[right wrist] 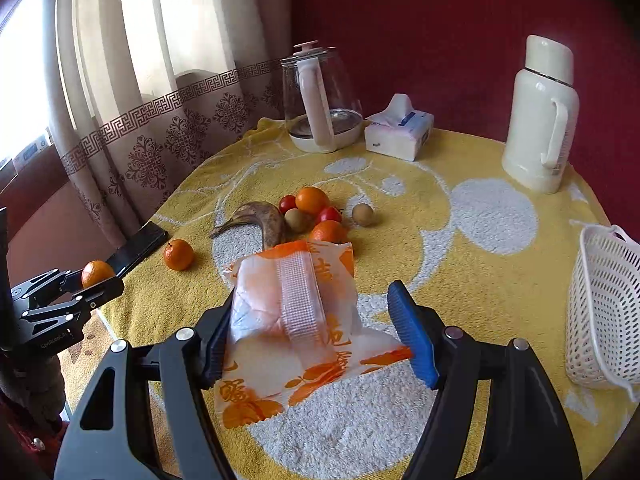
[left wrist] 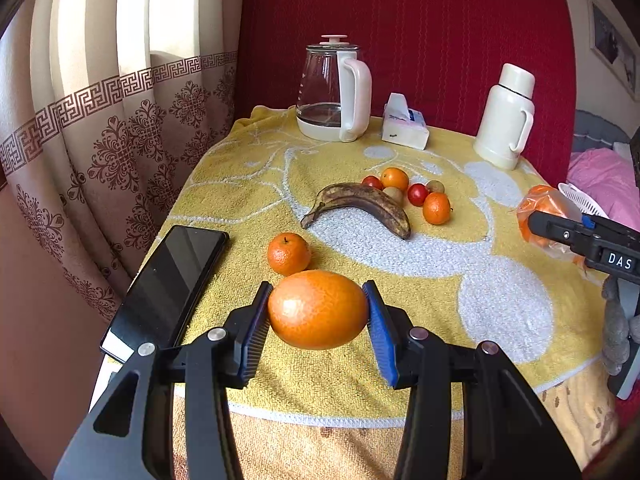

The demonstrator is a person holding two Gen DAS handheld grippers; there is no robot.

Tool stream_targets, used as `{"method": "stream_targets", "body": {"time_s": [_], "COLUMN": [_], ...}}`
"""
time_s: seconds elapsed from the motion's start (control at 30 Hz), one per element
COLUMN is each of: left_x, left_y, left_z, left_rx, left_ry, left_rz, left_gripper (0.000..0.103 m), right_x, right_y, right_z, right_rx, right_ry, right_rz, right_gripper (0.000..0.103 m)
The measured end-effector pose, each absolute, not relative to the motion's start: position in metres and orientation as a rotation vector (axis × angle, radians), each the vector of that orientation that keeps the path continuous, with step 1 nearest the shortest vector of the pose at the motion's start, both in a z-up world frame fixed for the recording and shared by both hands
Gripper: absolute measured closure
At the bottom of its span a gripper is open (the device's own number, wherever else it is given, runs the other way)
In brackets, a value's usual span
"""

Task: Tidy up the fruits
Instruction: 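Carry the bag to the white basket with the right gripper while the left gripper carries the orange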

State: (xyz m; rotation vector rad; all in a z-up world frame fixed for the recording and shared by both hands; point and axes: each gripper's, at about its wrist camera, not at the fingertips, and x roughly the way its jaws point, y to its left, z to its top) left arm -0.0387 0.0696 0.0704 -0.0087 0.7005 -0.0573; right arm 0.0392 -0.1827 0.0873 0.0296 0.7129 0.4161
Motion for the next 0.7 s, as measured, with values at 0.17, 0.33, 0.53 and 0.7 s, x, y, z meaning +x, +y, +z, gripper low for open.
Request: {"method": "stream_targets", "body": {"time_s": [0.17,0.33,0.53,0.7], "left_x": [-0.032,-0.025,-0.019,-0.018], "left_y": [0.047,0.022,-0.003,-0.019], "left_z": [0.075,0.079,0.083,0.083], "left_rx": [0.008,0.032,0.047,0.060], "left_ry": [0.701,0.696,0.696,0.698], "left_rz": [-0.094,-0.137,-0.182,-0.212], "left_gripper": [0.057,0.057,0.057,0.057], "right_x": [0.036,0.031,0.027,0.007], "right_y": [-0.243,-0.300,-0.352,-0.379], "right_z": [0.098,0.105,0.111,0.105], "right_rx": [0.102,0.159,0.199,0.265], "right_ry": [0.668,0.628,0.592,0.599], "right_rz": [0.278,0.146,0.038,0.060], "right_gripper": [0.031,0.031,0.037,0.037]}}
